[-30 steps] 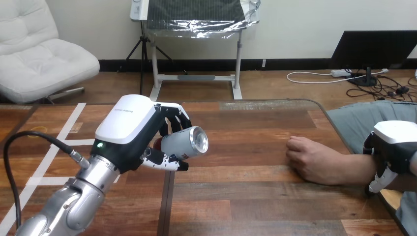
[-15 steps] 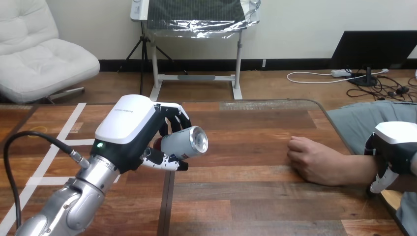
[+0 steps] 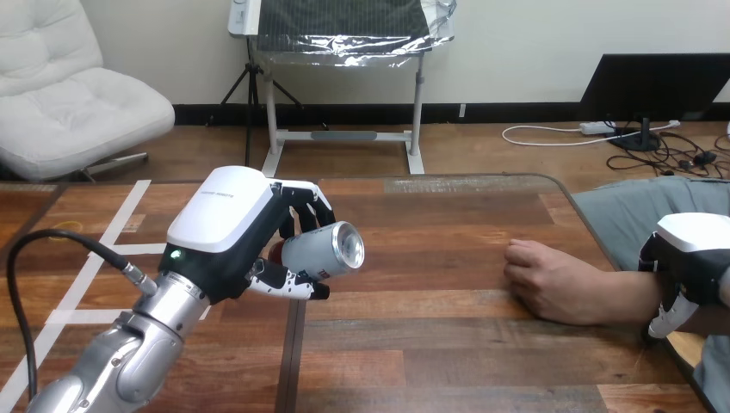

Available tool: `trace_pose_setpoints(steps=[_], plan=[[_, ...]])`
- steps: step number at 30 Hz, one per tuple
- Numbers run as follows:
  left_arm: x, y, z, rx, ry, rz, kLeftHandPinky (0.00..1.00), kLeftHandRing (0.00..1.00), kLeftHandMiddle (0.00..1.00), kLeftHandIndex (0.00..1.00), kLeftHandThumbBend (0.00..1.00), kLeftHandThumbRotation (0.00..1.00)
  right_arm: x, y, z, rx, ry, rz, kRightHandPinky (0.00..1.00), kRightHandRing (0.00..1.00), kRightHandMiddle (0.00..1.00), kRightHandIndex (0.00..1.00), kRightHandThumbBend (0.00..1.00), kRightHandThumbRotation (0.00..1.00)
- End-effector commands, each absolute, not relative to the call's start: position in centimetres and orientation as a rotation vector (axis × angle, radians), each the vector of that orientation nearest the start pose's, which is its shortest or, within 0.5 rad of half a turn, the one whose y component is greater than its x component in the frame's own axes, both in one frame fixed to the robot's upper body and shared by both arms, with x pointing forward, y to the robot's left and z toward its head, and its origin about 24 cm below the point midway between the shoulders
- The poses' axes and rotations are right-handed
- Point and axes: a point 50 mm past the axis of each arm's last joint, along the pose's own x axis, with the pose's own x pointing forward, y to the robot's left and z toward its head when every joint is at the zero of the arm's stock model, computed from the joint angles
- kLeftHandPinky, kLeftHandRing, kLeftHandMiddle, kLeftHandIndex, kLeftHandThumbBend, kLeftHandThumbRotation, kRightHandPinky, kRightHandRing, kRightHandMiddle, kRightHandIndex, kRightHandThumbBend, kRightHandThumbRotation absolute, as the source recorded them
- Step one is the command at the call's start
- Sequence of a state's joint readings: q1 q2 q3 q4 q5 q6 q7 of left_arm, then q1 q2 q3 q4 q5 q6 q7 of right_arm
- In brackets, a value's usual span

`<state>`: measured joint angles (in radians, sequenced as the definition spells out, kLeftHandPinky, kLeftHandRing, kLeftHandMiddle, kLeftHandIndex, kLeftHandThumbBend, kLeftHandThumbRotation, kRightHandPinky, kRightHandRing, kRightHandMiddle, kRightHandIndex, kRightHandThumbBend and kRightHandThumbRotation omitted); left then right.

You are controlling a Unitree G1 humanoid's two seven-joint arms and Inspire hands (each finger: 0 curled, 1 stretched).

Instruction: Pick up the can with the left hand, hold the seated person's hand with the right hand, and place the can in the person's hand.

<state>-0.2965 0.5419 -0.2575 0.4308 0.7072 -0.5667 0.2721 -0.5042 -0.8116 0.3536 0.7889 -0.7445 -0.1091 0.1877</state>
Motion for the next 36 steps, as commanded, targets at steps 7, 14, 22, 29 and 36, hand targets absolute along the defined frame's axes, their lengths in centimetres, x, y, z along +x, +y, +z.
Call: trace_pose_setpoints(steps=[7, 14, 22, 29, 36], plan=[[30.33, 17.99, 9.65, 1.136, -0.617, -0.244, 0.37, 0.42, 0.49, 0.51, 0.67, 0.0, 32.0, -31.32, 6.53, -1.569, 0.429, 0.267, 0.45, 0.53, 0.56, 0.52, 0.76, 0.0], [30.31, 17.95, 9.69, 1.133, -0.614, -0.242, 0.37, 0.42, 0.49, 0.51, 0.67, 0.0, 32.04, -31.29, 6.59, -1.58, 0.42, 0.274, 0.44, 0.52, 0.56, 0.52, 0.76, 0.0], [30.33, 17.9, 9.63, 1.132, -0.608, -0.245, 0.37, 0.42, 0.49, 0.51, 0.66, 0.0, 31.99, -31.13, 6.41, -1.579, 0.418, 0.274, 0.45, 0.53, 0.57, 0.52, 0.75, 0.0], [30.23, 17.87, 9.67, 1.132, -0.62, -0.246, 0.38, 0.43, 0.49, 0.51, 0.66, 0.0, 31.98, -30.94, 6.1, -1.597, 0.449, 0.275, 0.46, 0.54, 0.6, 0.57, 0.77, 0.0], [30.18, 17.9, 9.71, 1.139, -0.62, -0.25, 0.38, 0.42, 0.49, 0.5, 0.67, 0.0, 31.98, -30.83, 5.7, -1.625, 0.479, 0.277, 0.53, 0.63, 0.69, 0.66, 0.79, 0.0]])
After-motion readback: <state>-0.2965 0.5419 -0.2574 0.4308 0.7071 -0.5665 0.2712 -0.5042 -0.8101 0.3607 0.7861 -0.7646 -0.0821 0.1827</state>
